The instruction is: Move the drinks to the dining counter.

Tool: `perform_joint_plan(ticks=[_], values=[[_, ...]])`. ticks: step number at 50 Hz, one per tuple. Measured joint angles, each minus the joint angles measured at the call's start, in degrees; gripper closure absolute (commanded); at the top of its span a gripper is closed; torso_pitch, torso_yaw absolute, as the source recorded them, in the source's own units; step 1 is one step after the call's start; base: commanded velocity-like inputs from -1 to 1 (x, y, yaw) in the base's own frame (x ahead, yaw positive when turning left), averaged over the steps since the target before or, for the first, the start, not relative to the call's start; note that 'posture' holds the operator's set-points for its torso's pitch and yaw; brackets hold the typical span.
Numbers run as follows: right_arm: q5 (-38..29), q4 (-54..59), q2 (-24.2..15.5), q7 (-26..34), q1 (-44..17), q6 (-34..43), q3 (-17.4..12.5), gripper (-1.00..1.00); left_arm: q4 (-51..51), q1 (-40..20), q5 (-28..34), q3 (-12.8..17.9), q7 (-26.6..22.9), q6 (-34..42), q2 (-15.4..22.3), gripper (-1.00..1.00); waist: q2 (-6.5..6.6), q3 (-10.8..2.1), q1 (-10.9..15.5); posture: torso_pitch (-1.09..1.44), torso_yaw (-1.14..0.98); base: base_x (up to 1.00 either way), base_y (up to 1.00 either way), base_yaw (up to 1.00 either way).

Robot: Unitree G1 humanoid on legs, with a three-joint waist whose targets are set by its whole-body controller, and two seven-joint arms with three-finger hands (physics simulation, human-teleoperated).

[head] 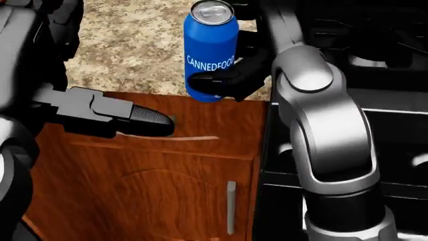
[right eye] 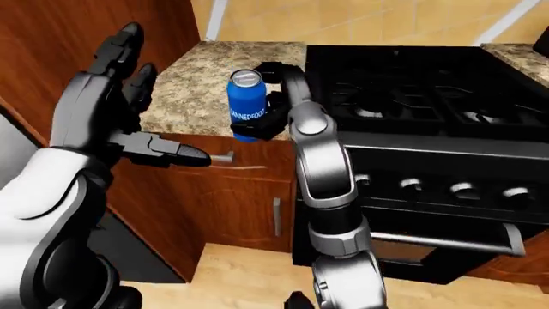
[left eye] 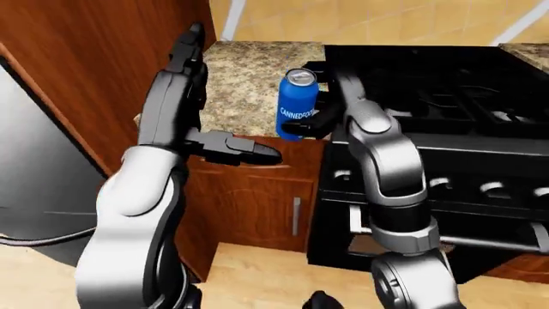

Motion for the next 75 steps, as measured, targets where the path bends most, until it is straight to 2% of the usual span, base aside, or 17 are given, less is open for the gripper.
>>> perform_joint_plan(ticks=[3,6,8,10,12,18,22,26,30,37,40,45,52,55,63,69,75], values=[[0.20,-0.08,-0.29,0.24,-0.93,1.58,-0.05,1.00,-0.33,-1.67,0.53,-0.09,-0.34,-0.39,0.24,-1.00,2.07,-1.37,-0.09,0.00,0.00,-1.00,0.01,0.00],[0.22,-2.66,-0.44,-0.31,-1.91,0.28,-1.02,1.00,-1.50,-1.63,1.23,0.35,-0.64,-1.37,0.16,-1.00,0.51,-1.44,-0.34,0.00,0.00,-0.86,0.17,0.33],[0.21,-4.43,-0.65,-0.97,-1.40,0.13,-2.24,1.00,-0.79,-1.37,1.31,-0.13,-0.99,-0.94,-0.27,-1.00,-0.28,0.43,0.48,0.00,0.00,-0.15,0.00,1.00],[0.19,-4.64,-0.78,-1.41,-1.32,0.31,-2.43,1.00,-0.68,-1.61,1.23,-0.06,-1.41,-0.71,-0.12,-1.00,-3.10,2.22,1.15,0.00,0.00,0.00,0.00,1.00],[0.51,-4.59,-0.69,-1.27,-1.32,0.17,-1.53,1.00,-1.74,-1.73,1.59,0.71,-1.42,-0.91,-0.29,-1.00,-6.49,1.54,1.53,0.00,0.00,0.00,0.00,1.00],[1.28,-6.39,0.29,0.12,-0.38,3.45,0.52,1.00,-1.32,-1.95,1.66,1.26,-1.60,0.07,-0.08,-1.00,-4.89,3.06,2.83,0.00,0.00,0.00,0.00,1.00],[0.90,-8.68,0.30,0.45,-0.35,3.97,0.30,1.00,-2.70,-2.13,1.42,1.04,-1.64,0.53,-0.05,-1.00,-1.58,3.19,2.12,0.00,0.00,0.00,0.00,1.00],[0.15,-8.86,0.58,0.22,-0.49,3.02,-0.21,1.00,-3.08,-2.61,0.97,1.73,-1.81,0.43,0.47,-1.00,2.47,1.22,1.91,0.00,0.00,0.00,0.00,1.00],[0.68,-8.66,1.52,0.89,0.73,2.92,1.45,1.00,-3.23,-1.36,1.15,3.36,-1.45,0.91,1.01,-1.00,-0.99,0.85,2.73,0.00,0.00,0.00,0.00,1.00],[0.44,-10.23,1.67,0.98,0.73,4.18,1.22,1.00,-2.82,-0.96,0.41,3.64,-1.04,0.86,1.36,-1.00,-5.44,3.10,2.39,0.00,0.00,0.00,0.00,1.00],[0.43,-10.79,1.65,0.92,0.43,3.70,1.09,1.00,-2.98,-1.63,0.20,3.74,-0.87,0.85,1.59,-1.00,-8.09,1.93,2.17,0.00,0.00,0.00,0.00,1.00],[0.25,-11.16,0.84,0.55,1.59,4.74,-0.43,1.00,-3.72,-0.44,-0.84,2.25,-1.14,1.18,1.46,-1.00,-5.73,1.49,2.40,0.00,0.00,0.02,0.00,1.00],[0.50,-12.07,0.55,-0.46,1.38,4.87,-1.03,1.00,-4.15,-1.18,-0.75,2.16,-0.78,0.76,1.35,-1.00,1.59,0.89,1.11,0.00,0.00,0.06,0.00,1.00],[1.46,-11.85,1.32,-0.10,1.66,5.03,0.51,1.00,-3.61,1.76,-0.37,2.86,-0.45,-0.13,1.25,-1.00,1.05,0.97,2.59,0.00,0.00,0.07,0.00,1.00],[2.55,-13.87,1.03,-0.29,0.94,5.40,0.37,1.00,-4.93,2.44,-0.68,4.39,-0.62,-0.28,1.48,-1.00,-4.16,2.26,2.29,0.00,0.00,0.07,0.00,1.00],[2.55,-14.69,0.72,-0.66,1.03,5.43,0.36,1.00,-4.68,3.67,-1.35,4.69,0.03,-1.52,0.98,-1.00,-7.85,1.05,1.63,0.00,0.00,0.08,0.00,1.00],[1.50,-13.71,0.44,-1.73,2.51,5.71,-0.80,1.00,-4.46,3.30,-2.85,3.84,-0.08,-0.66,1.03,-1.00,-5.37,1.37,1.75,0.00,0.00,0.08,0.00,1.00]])
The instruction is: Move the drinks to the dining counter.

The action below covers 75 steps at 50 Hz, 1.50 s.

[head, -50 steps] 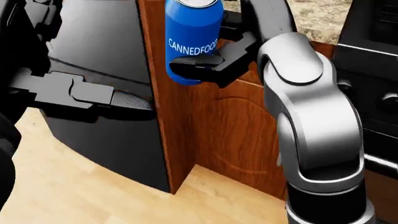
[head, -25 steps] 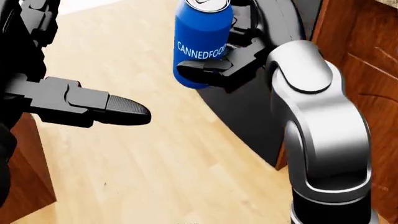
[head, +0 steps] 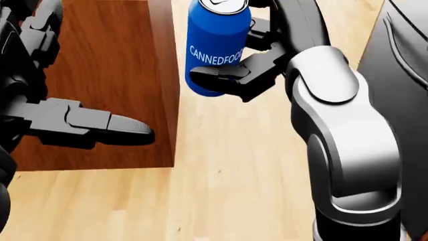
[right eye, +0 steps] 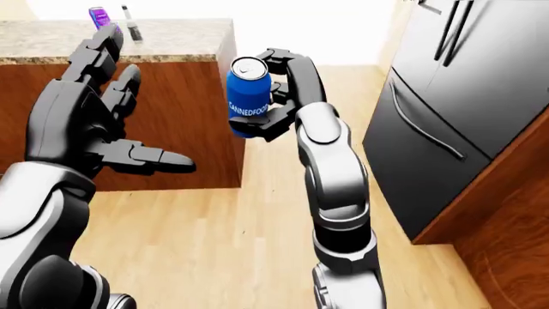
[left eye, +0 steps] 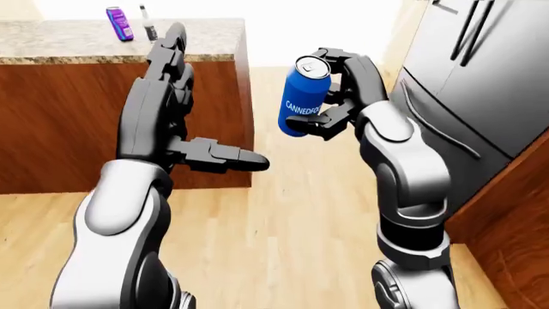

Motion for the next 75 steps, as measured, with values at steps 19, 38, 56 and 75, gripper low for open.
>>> perform_joint_plan(ticks=[19,38,56,75], values=[[1.43,-2.49,1.62,1.00,0.82,-2.33,2.53,1.00,-0.25,0.43,0.24,1.01,2.02,-0.98,0.54,-1.00,-2.13,2.52,-0.92,0.00,0.00,0.36,0.02,0.75],[3.22,-5.95,-0.60,-1.03,-0.99,1.17,-0.93,1.00,-1.06,-1.77,-1.08,0.69,0.91,0.56,1.22,-1.00,3.87,-0.07,-1.30,0.00,0.00,1.00,0.00,0.00],[6.11,-6.73,-2.45,-2.28,-1.81,8.20,-2.14,1.00,-2.78,-3.06,-2.89,3.11,0.83,5.68,2.72,-1.00,1.48,0.49,-2.99,0.00,0.00,0.37,0.00,0.00],[9.07,-9.37,-3.58,-3.48,-3.17,6.42,-1.97,1.00,-2.45,-3.33,-3.60,2.63,2.46,3.79,2.96,-1.00,1.92,1.37,-1.92,0.00,0.00,0.16,0.00,0.00]])
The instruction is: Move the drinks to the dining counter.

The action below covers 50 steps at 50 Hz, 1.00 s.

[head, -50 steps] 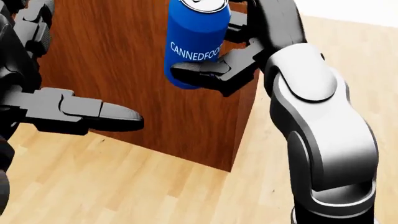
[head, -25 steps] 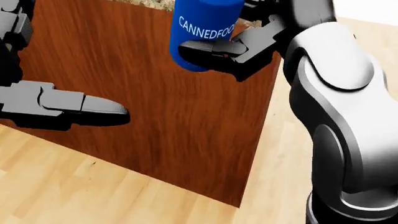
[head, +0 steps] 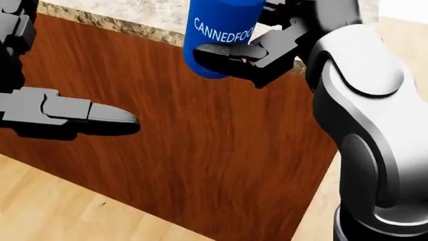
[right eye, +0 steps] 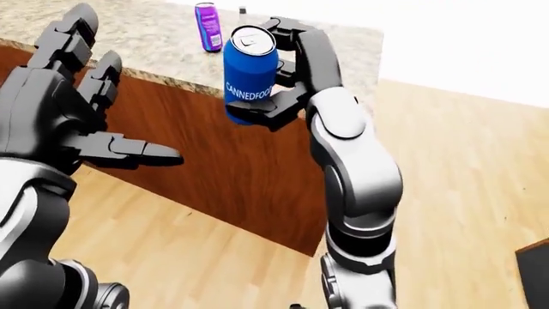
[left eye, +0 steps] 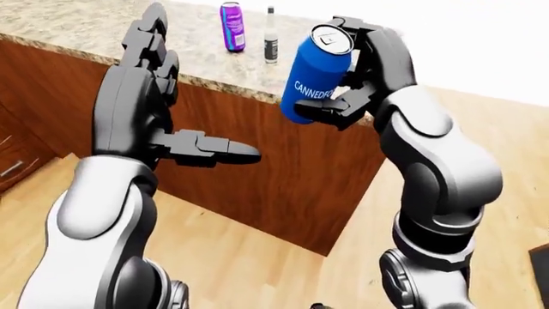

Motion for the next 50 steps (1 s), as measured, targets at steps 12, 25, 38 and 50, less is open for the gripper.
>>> perform_joint_plan(ticks=[12,25,38,50], values=[[-1.06,0.86,-0.14,-0.65,0.51,0.44,-0.12,1.00,0.17,0.43,-0.72,0.11,-0.05,-0.09,-0.16,-1.00,3.23,-0.62,0.13,0.00,0.00,0.04,-0.10,0.00],[1.04,-0.86,0.59,0.64,0.71,-0.91,1.03,1.00,-0.36,0.43,-0.02,1.24,0.86,-0.37,0.41,-1.00,-0.97,-1.31,1.58,0.00,0.00,0.10,-0.16,-0.54],[-1.24,1.36,0.49,-0.37,2.51,0.97,0.65,1.00,0.56,1.58,-1.60,0.58,0.31,0.02,0.01,-1.00,3.32,1.15,0.17,0.00,0.00,0.15,-0.02,0.00],[-0.07,-0.42,1.18,0.50,1.56,-3.24,0.31,1.00,0.46,1.91,-1.45,1.06,0.97,-2.42,0.09,-1.00,-1.02,0.03,1.23,0.00,0.00,0.18,-0.02,0.00]])
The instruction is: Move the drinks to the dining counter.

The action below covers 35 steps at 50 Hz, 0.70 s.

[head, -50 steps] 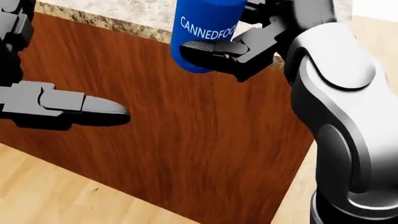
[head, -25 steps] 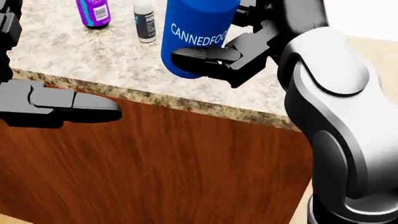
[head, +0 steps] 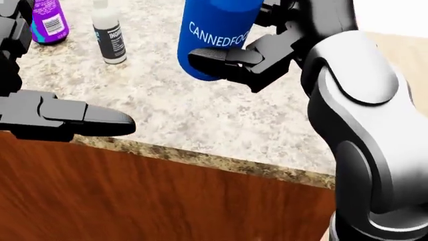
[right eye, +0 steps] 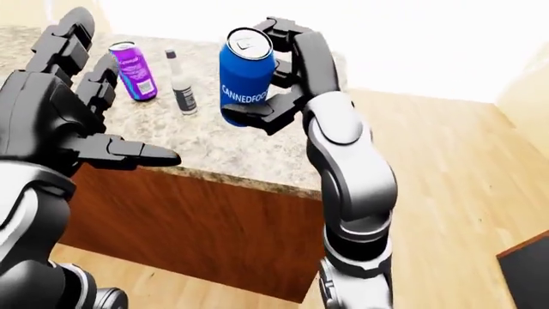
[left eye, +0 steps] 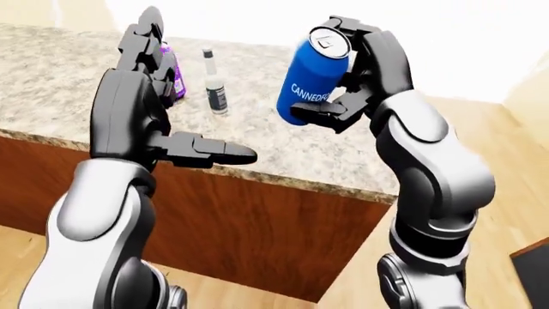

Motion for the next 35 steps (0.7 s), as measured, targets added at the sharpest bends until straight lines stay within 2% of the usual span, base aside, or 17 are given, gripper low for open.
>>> perform_joint_plan(ticks=[2,8,15,20,24,28,35], values=[[-0.13,1.24,-0.16,-0.26,1.40,0.83,0.04,1.00,0.12,0.82,-0.31,-0.04,-0.22,1.05,-0.37,-1.00,0.98,0.84,-0.31,0.00,0.00,0.00,0.00,0.00],[-0.88,2.70,-0.44,-1.17,1.23,3.31,-0.33,1.00,-0.99,0.48,-1.35,1.62,-0.85,1.75,0.69,-1.00,2.47,-0.16,-0.67,0.00,0.00,0.00,0.00,0.00],[-1.25,-0.06,0.97,-1.03,2.37,-0.49,1.73,1.00,-1.08,0.44,-1.93,2.38,-0.38,1.32,1.19,-1.00,2.14,-1.26,-0.63,0.00,0.00,0.00,0.00,0.00],[-3.33,3.06,2.75,-1.33,6.04,-5.44,3.35,1.00,-1.16,0.53,-2.46,2.39,0.10,1.53,1.37,-1.00,2.00,-1.18,-0.65,0.00,0.00,0.00,0.00,0.00],[-6.07,8.37,4.21,-2.20,6.74,-8.88,3.91,1.00,-0.96,0.32,-2.77,2.19,0.54,1.47,1.34,-1.00,2.06,-0.79,-0.59,0.00,0.00,0.00,0.00,0.00],[-8.20,14.28,4.91,-3.87,6.52,-13.31,3.37,1.00,-0.88,0.94,-3.17,2.17,0.69,1.08,1.31,-1.00,1.97,-0.92,-0.45,0.00,0.00,0.00,0.00,0.00],[-9.02,24.92,4.59,-8.69,5.29,-18.63,0.69,1.00,-0.68,1.15,-3.39,2.51,1.16,0.52,1.43,-1.00,1.67,-0.94,-0.04,0.00,0.00,0.00,0.00,0.00]])
